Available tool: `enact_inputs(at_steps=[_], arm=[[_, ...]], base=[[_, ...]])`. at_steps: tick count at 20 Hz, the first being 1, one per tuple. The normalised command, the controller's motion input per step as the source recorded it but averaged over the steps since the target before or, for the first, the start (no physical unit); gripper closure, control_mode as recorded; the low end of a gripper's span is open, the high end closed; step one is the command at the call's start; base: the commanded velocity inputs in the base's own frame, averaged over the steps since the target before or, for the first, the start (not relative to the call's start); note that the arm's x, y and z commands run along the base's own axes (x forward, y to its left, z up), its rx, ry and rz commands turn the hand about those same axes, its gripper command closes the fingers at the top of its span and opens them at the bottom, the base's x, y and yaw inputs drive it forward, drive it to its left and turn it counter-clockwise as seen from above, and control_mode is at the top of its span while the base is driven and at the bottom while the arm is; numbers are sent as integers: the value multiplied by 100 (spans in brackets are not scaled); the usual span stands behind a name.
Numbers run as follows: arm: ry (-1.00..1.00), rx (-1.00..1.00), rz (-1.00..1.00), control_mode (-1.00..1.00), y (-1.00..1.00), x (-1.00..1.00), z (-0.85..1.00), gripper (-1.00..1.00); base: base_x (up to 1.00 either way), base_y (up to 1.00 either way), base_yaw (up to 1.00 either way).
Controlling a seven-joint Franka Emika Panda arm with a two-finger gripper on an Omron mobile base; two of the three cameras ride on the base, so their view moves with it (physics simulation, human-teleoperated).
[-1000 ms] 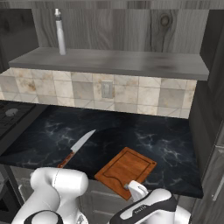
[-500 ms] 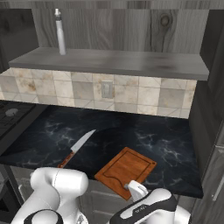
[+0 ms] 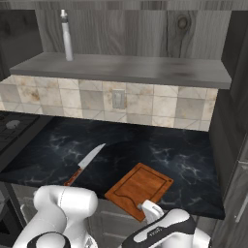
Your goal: Move the cutting board and knife to the sink. Then move spray from the cabinet to the counter.
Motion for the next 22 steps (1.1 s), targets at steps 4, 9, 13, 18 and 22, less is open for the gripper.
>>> enact_inputs(at_steps=[4, 9, 13, 18, 22], arm=[[0, 2, 0, -100, 1, 2, -8, -100], [0, 4, 0, -100, 3, 4, -5, -100], [0, 7, 1, -100, 0, 5, -3, -100], [0, 7, 1, -100, 0, 5, 0, -100], [0, 4, 1, -100, 3, 2, 0, -100]], base=[[0, 0, 0], [0, 0, 0], [0, 0, 0], [0, 0, 0], [0, 0, 0]])
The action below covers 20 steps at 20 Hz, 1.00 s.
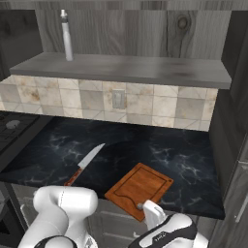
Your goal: Move the cutting board and knife to the sink. Then move spray from the cabinet to the counter.
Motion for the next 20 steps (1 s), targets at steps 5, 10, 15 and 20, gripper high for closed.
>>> enact_inputs(at_steps=[5, 10, 15, 20], arm=[[0, 0, 0, -100, 4, 3, 0, -100], [0, 0, 0, -100, 8, 7, -2, -100], [0, 0, 0, -100, 10, 9, -3, -100], [0, 0, 0, -100, 9, 8, -3, -100]], base=[[0, 0, 0], [0, 0, 0], [0, 0, 0], [0, 0, 0]])
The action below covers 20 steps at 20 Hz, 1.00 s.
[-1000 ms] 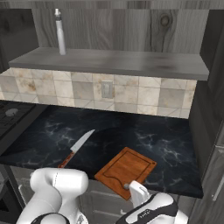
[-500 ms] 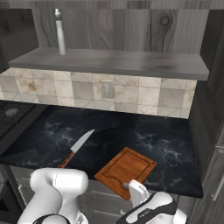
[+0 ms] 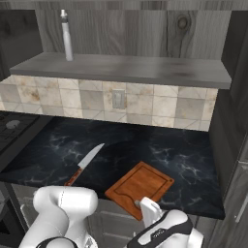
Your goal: Move the cutting board and knife to the sink. Then move spray from the cabinet to the counter.
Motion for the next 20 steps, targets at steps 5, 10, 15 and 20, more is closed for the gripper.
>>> enact_inputs(at_steps=[5, 10, 15, 20], arm=[[0, 0, 0, -100, 5, 3, -2, 100], [0, 0, 0, -100, 0, 0, 0, 100], [0, 0, 0, -100, 0, 0, 1, 100], [0, 3, 0, -100, 0, -13, 15, 100]], base=[[0, 0, 0], [0, 0, 0], [0, 0, 0], [0, 0, 0]])
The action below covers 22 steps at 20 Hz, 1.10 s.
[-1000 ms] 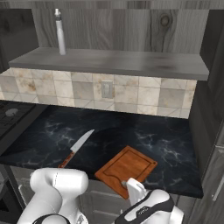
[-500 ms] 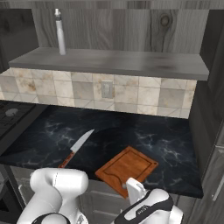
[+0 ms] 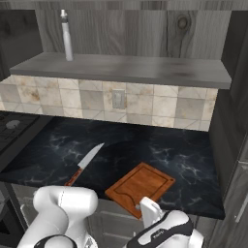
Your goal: Move the cutting board and knife to the sink. Then move spray from the cabinet to the counter.
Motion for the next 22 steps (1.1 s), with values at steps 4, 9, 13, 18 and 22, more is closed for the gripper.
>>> enact_inputs(at_steps=[4, 9, 13, 18, 22], arm=[[-5, 4, 0, -100, 0, -24, 34, 100], [-1, 2, 0, -100, 4, -24, 52, 100], [0, 0, 0, -100, 11, -28, 59, 100], [0, 0, 0, -100, 16, -23, 62, 100], [0, 0, 0, -100, 29, -20, 57, 100]], base=[[0, 0, 0], [0, 0, 0], [0, 0, 0], [0, 0, 0], [0, 0, 0]])
